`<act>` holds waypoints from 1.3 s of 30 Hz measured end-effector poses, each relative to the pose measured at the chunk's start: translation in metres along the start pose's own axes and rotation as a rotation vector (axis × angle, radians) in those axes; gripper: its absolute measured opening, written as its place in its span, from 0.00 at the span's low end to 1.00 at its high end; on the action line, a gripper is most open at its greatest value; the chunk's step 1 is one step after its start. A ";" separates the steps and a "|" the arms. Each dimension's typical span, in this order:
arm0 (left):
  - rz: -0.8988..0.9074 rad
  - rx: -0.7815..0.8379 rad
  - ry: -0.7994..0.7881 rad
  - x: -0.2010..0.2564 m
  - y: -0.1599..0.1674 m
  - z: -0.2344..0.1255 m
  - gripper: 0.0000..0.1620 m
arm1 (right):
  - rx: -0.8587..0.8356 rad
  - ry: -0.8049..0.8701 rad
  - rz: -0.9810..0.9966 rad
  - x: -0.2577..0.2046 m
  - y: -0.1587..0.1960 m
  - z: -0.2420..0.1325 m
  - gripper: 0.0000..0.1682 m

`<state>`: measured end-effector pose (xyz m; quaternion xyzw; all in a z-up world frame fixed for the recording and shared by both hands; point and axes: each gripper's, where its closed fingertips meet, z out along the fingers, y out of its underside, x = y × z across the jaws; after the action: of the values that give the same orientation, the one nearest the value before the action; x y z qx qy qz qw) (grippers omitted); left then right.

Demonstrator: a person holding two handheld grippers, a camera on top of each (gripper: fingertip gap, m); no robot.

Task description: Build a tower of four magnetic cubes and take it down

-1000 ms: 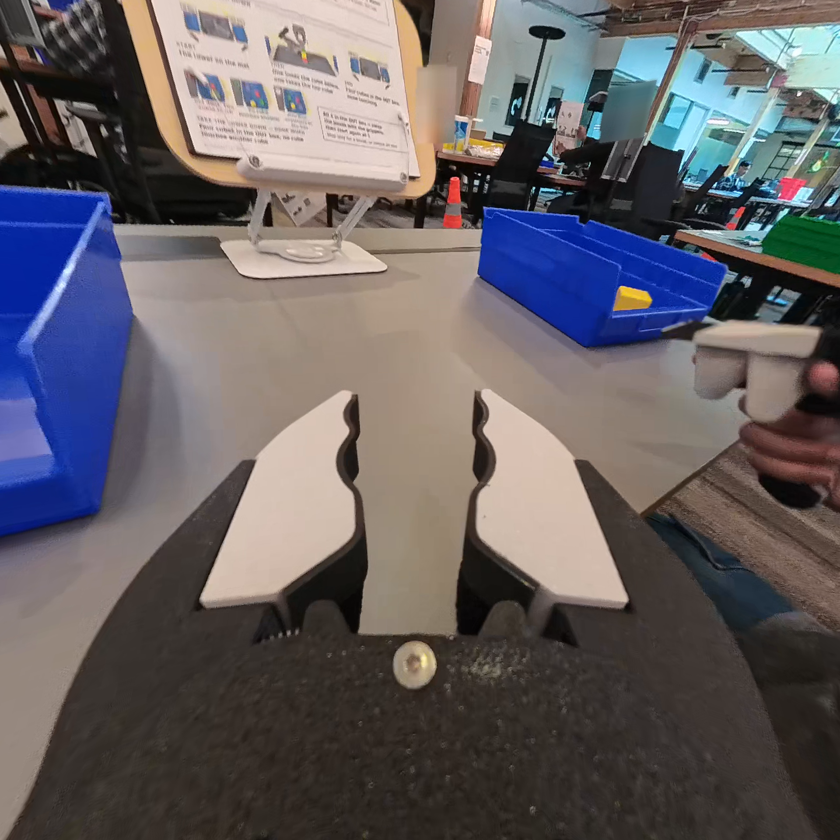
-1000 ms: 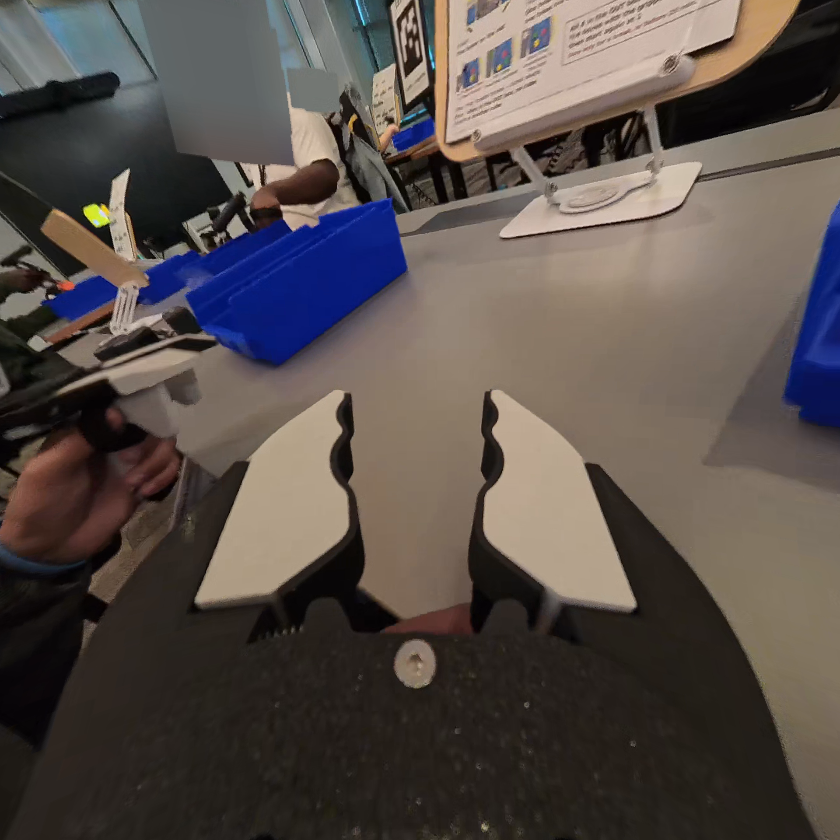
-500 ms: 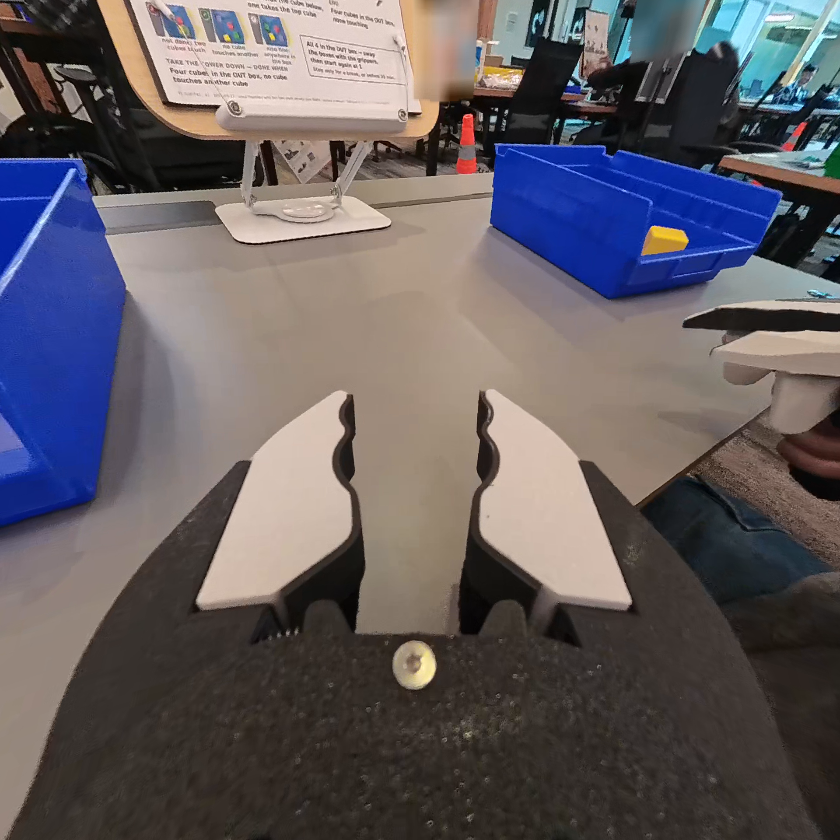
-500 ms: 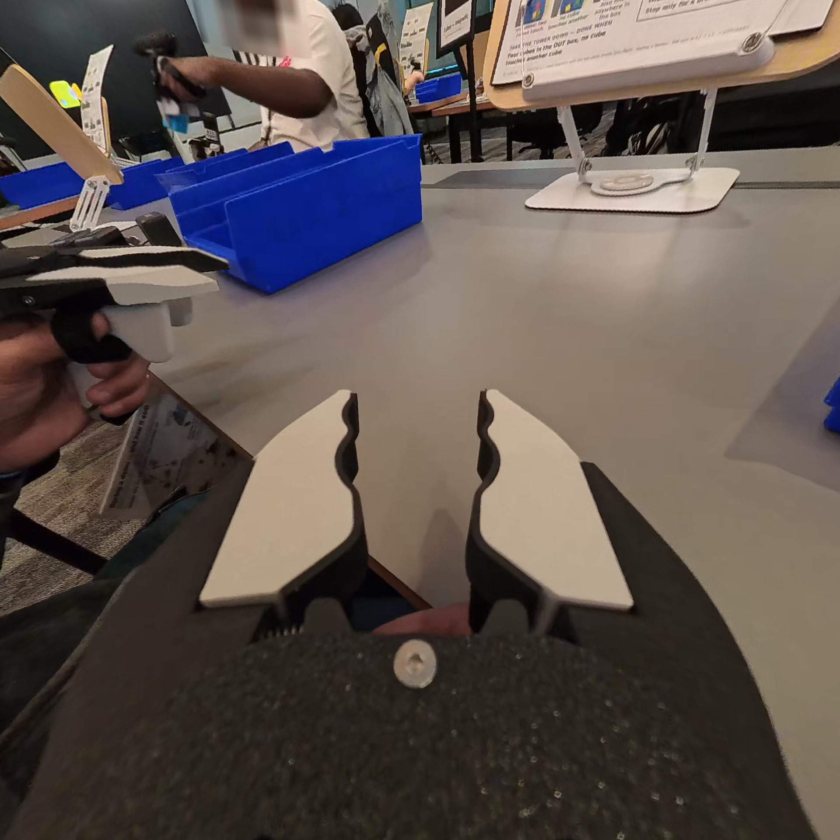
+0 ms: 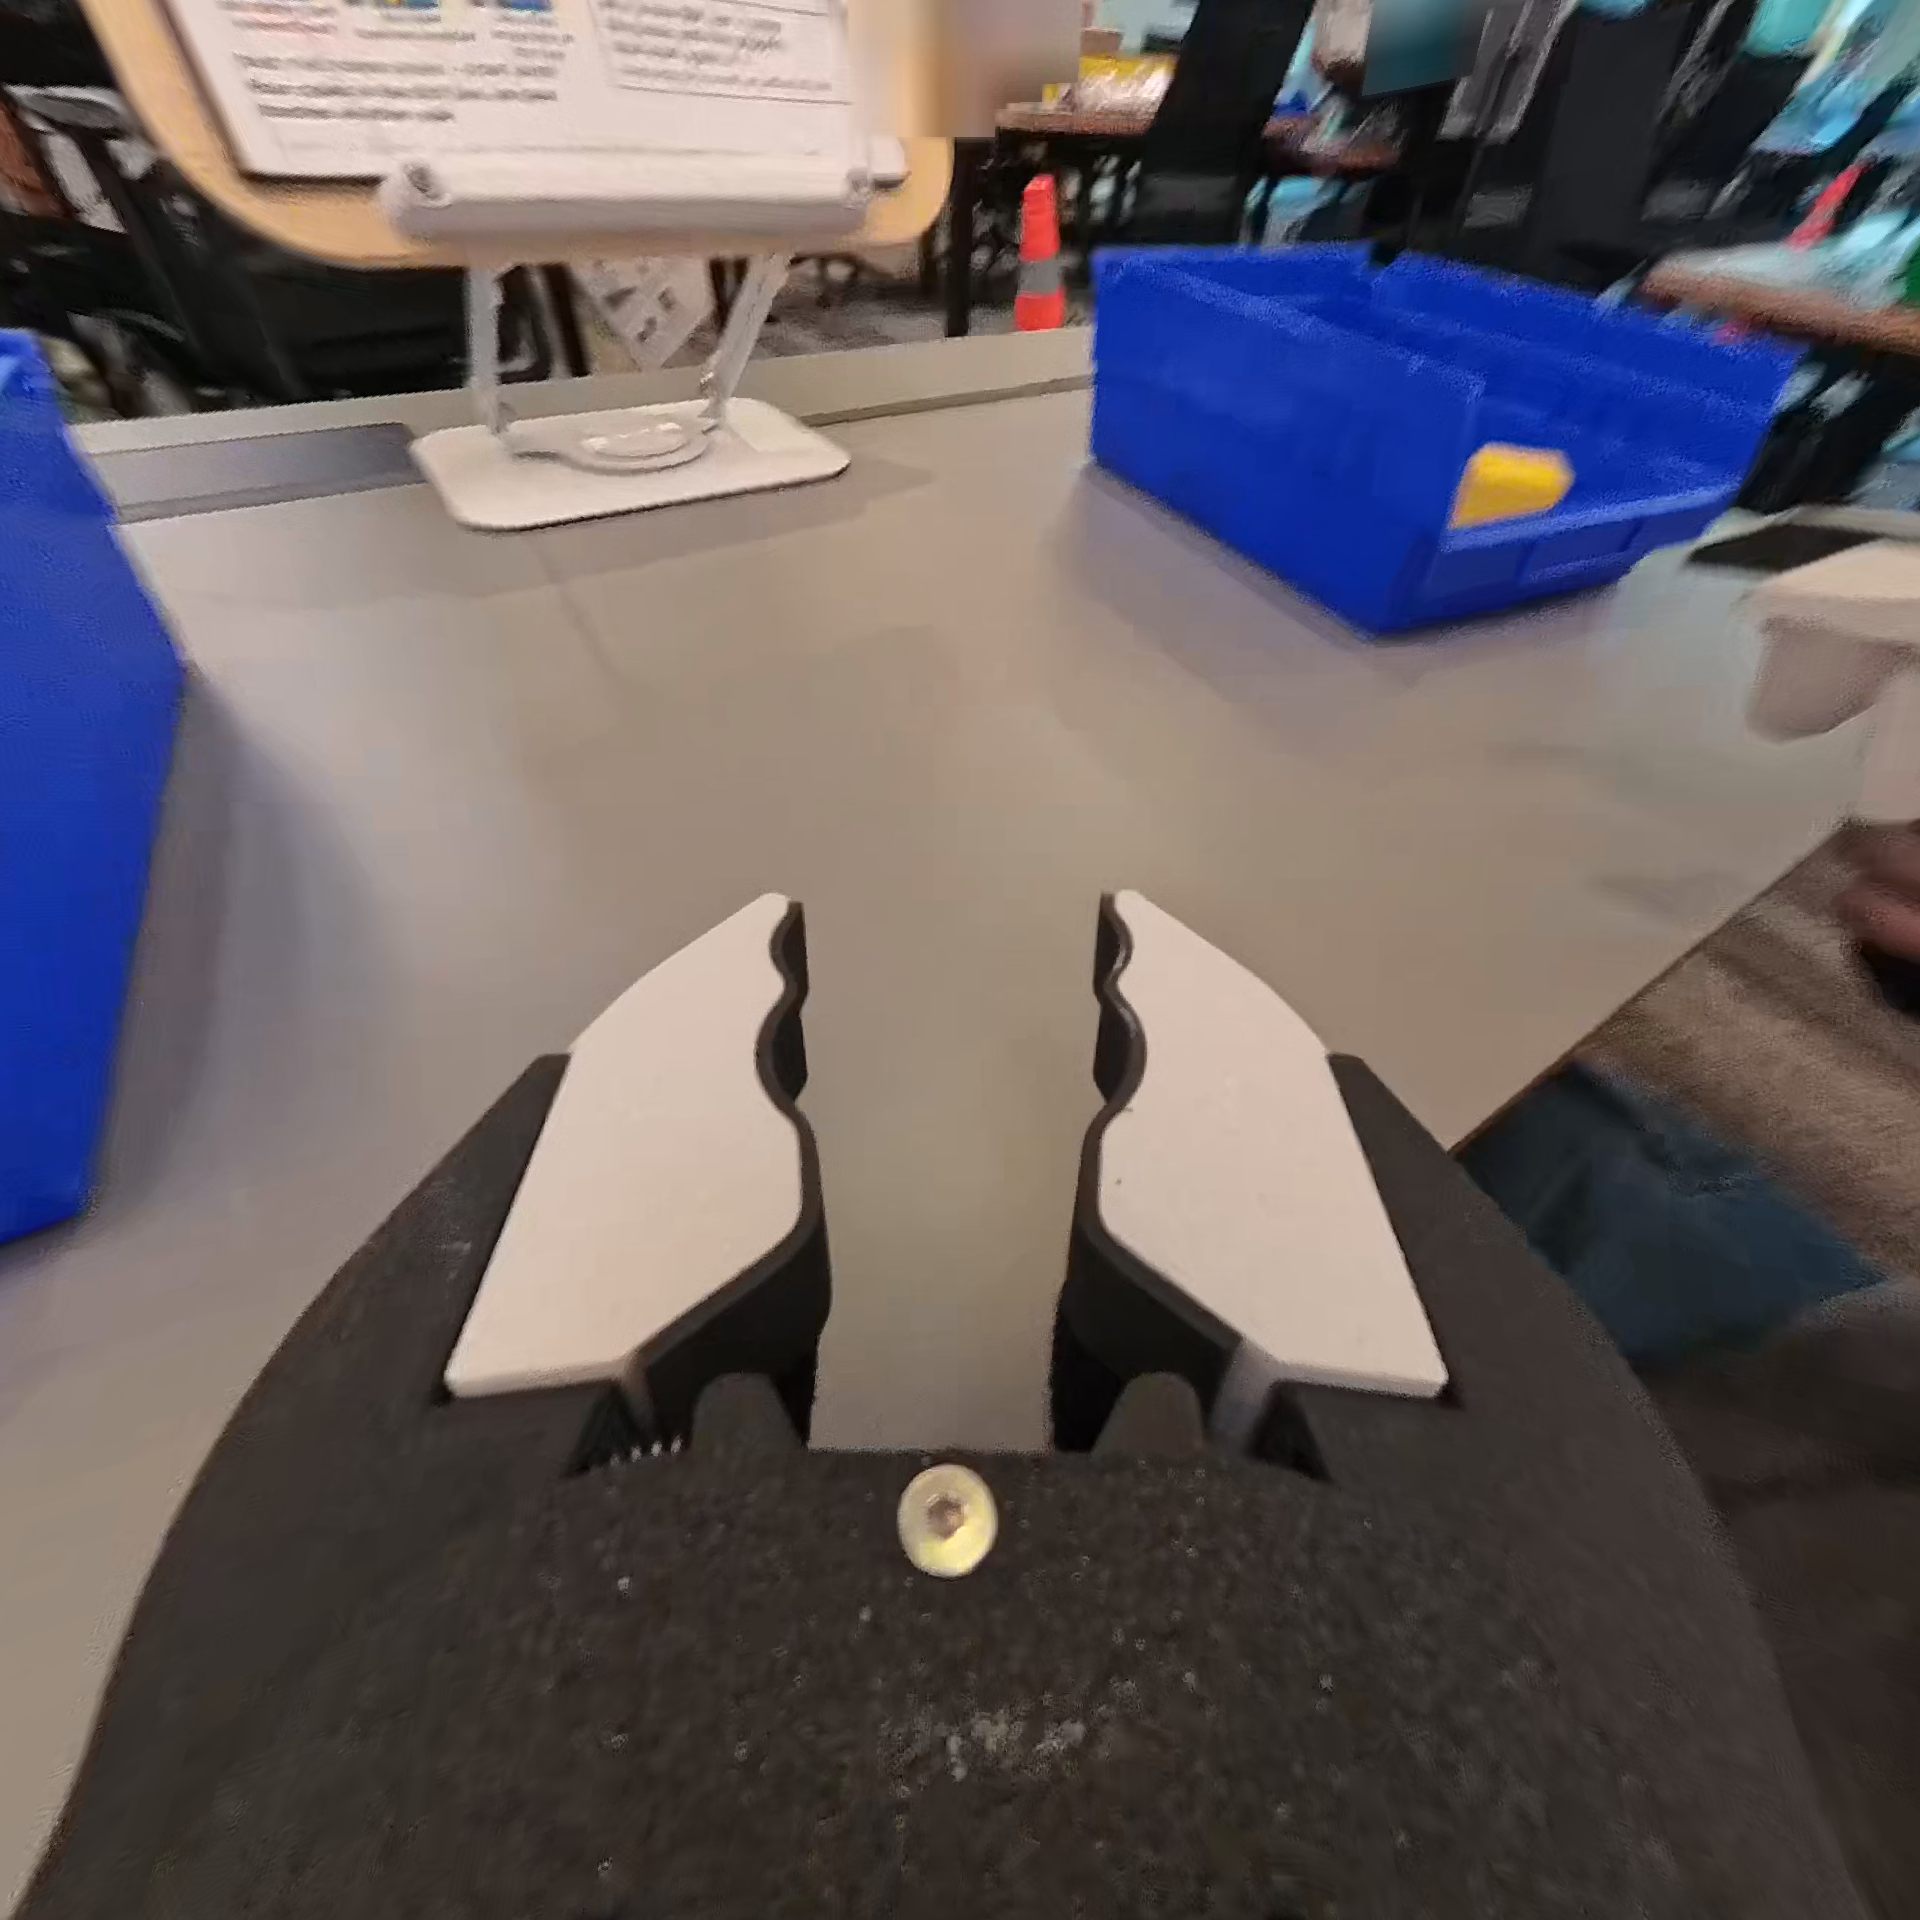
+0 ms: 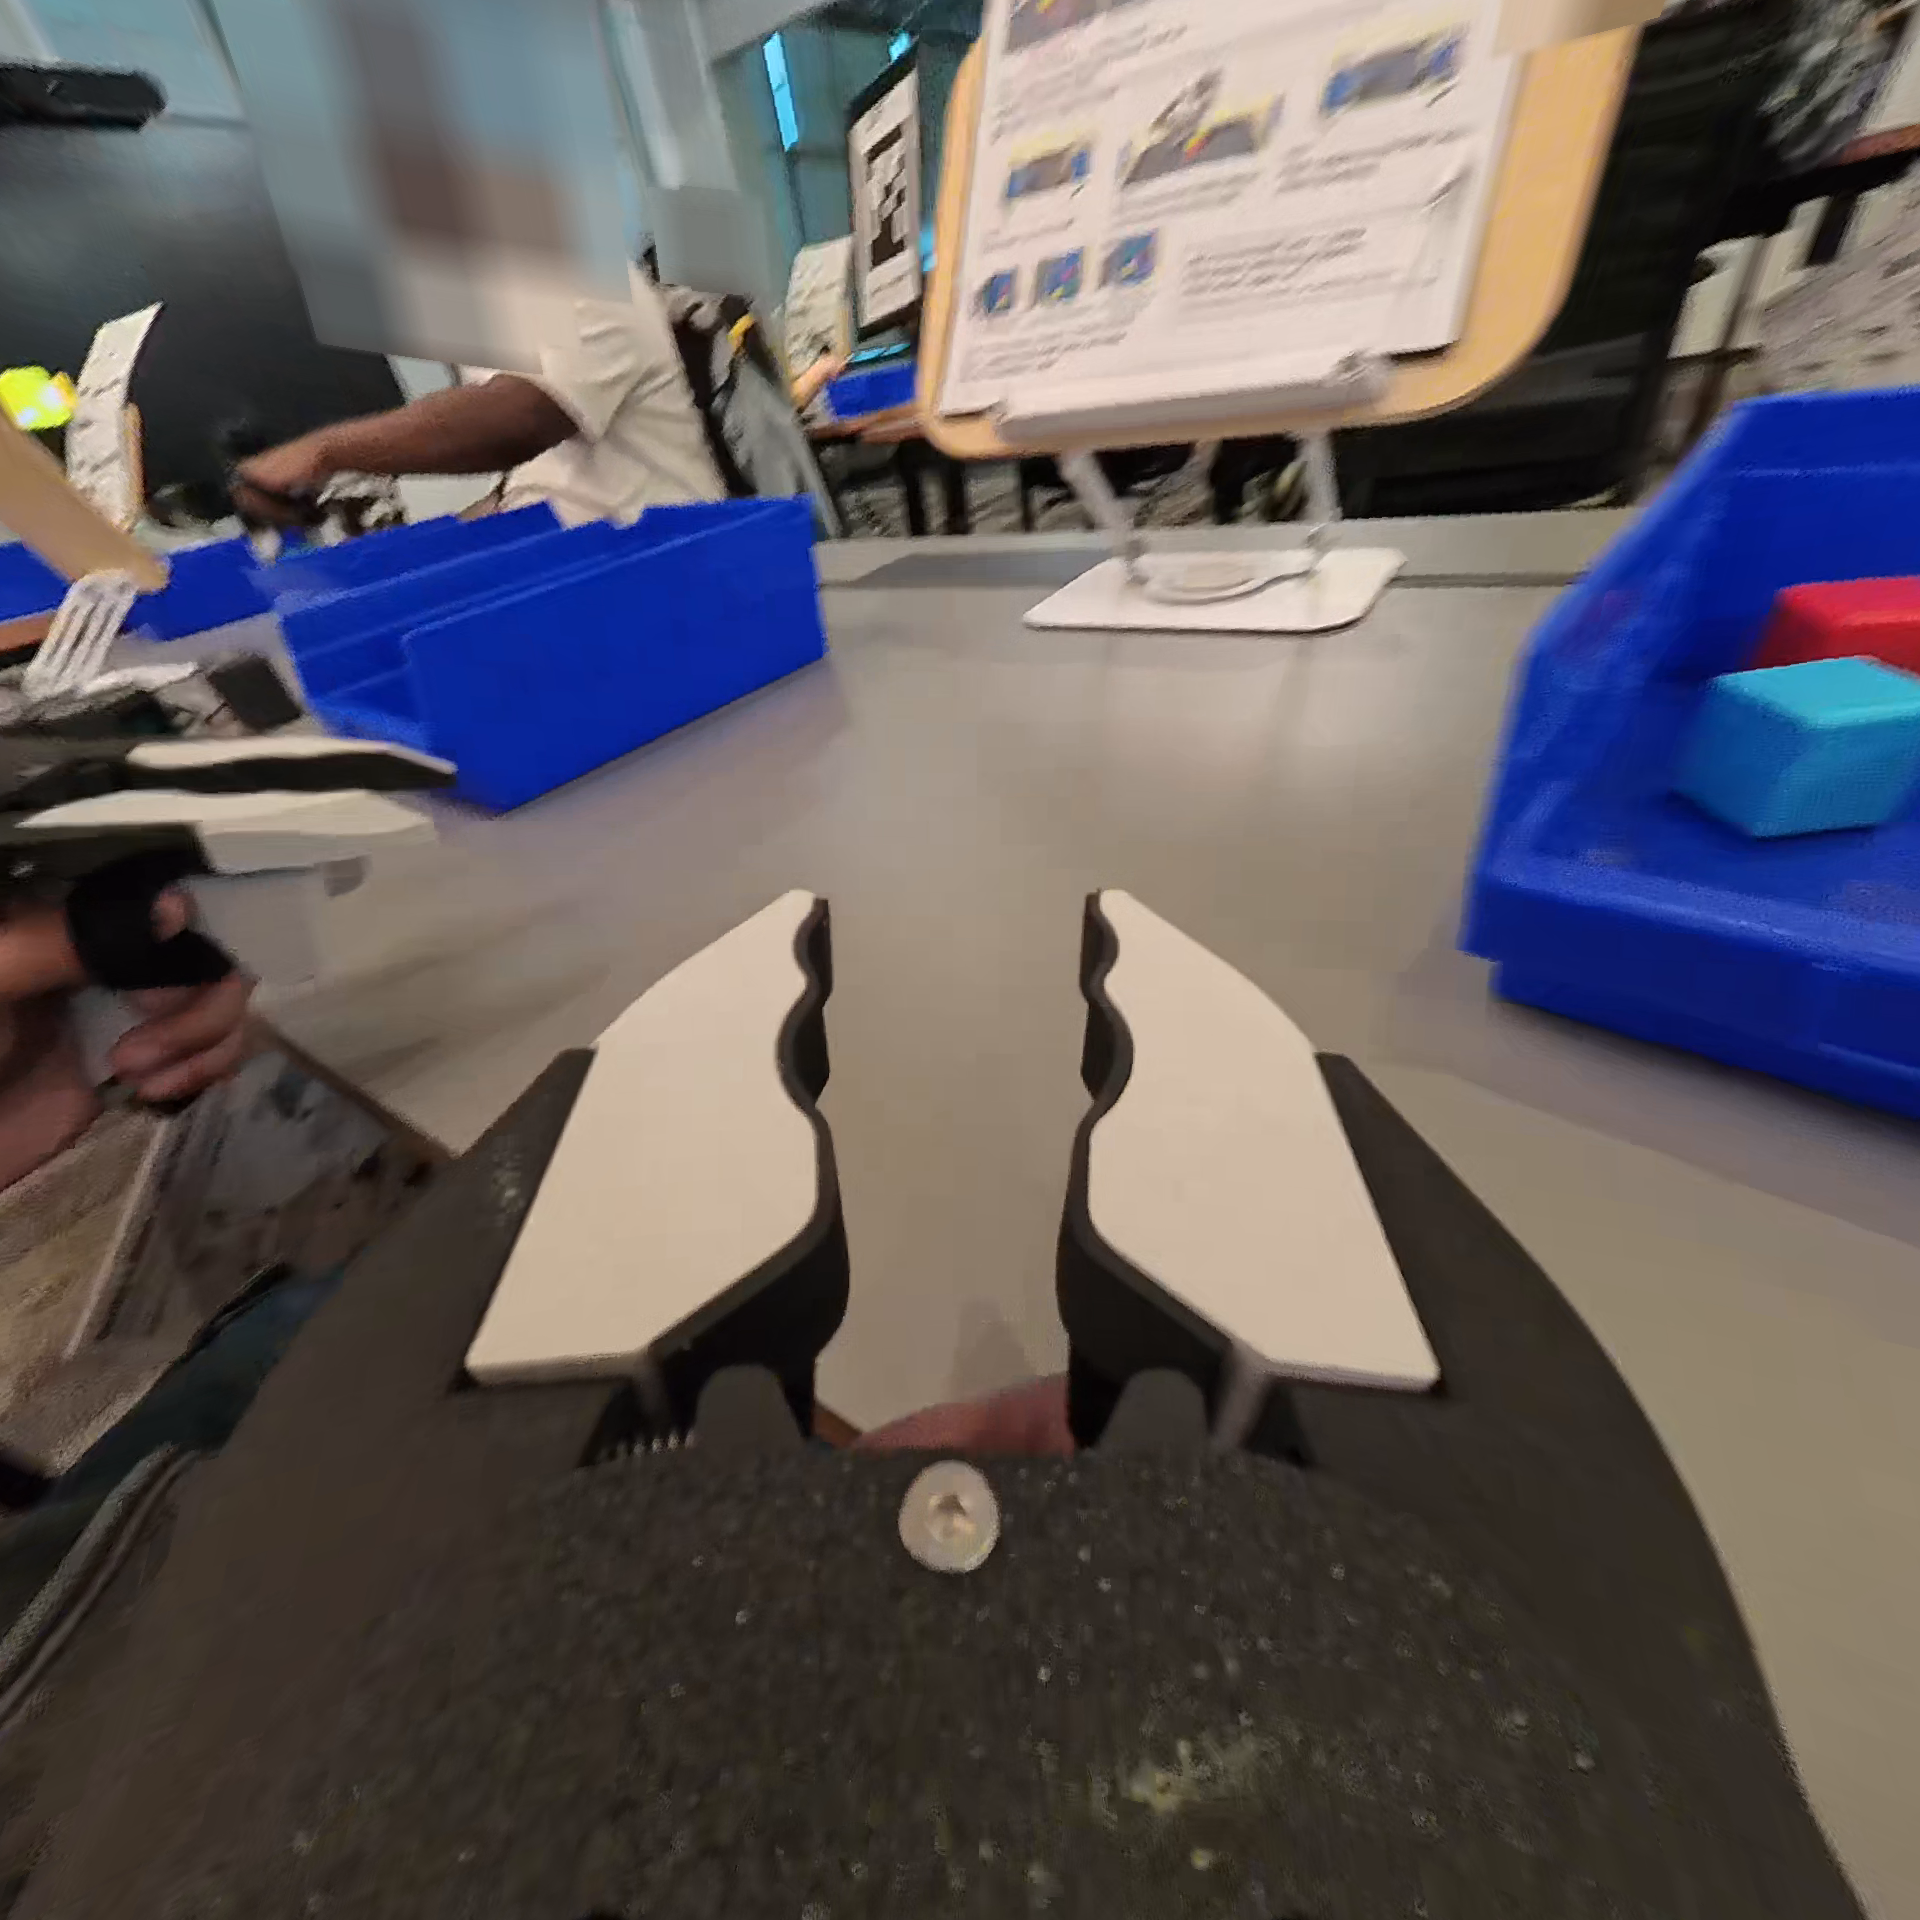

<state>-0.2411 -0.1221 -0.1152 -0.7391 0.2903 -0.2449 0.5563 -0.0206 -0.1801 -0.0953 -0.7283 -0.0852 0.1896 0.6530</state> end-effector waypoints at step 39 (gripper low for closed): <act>-0.089 -0.165 0.018 0.170 -0.050 0.222 0.03 | -0.061 0.757 0.131 0.184 0.012 -0.080 0.25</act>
<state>0.0392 -0.0797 -0.1187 -0.7925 0.2813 -0.2513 0.4793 0.1768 -0.1873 -0.1314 -0.7697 0.2029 -0.0541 0.6029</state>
